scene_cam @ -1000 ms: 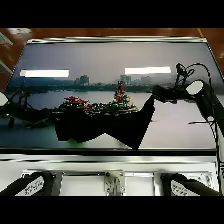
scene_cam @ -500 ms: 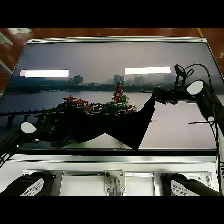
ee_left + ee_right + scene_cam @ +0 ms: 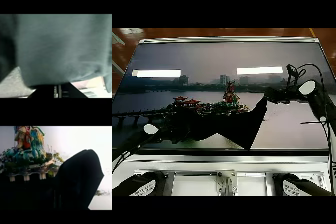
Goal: Fold the shirts.
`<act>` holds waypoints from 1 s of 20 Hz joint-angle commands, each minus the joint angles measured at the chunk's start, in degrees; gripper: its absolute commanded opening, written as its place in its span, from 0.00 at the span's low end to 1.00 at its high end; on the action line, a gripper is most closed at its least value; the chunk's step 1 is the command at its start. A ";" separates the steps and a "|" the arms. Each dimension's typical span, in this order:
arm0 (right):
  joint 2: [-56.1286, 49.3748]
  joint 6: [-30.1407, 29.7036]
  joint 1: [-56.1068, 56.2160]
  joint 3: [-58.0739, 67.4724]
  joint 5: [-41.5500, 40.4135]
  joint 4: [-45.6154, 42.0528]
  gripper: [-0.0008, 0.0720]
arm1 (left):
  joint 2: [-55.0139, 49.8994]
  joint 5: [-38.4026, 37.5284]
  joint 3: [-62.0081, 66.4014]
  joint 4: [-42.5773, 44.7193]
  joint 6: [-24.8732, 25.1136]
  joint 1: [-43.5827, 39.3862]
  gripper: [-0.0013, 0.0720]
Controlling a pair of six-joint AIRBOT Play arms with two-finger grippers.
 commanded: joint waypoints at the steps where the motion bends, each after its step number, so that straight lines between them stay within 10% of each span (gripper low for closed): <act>1: 0.68 -0.33 0.04 0.24 0.44 0.15 0.10 | 2.45 -0.87 4.83 -1.07 5.75 -0.39 0.07; 5: 10.03 -8.98 0.04 3.54 0.55 0.07 0.10 | 15.41 -4.17 24.39 13.49 7.96 -0.31 0.07; 10: 28.59 -12.17 0.04 20.48 -1.40 0.00 0.10 | 26.82 -3.85 59.82 27.21 -0.63 6.82 0.07; 20: 42.32 -0.68 0.04 37.70 4.15 -11.32 0.10 | 28.57 -14.91 86.99 28.63 -5.57 7.48 0.07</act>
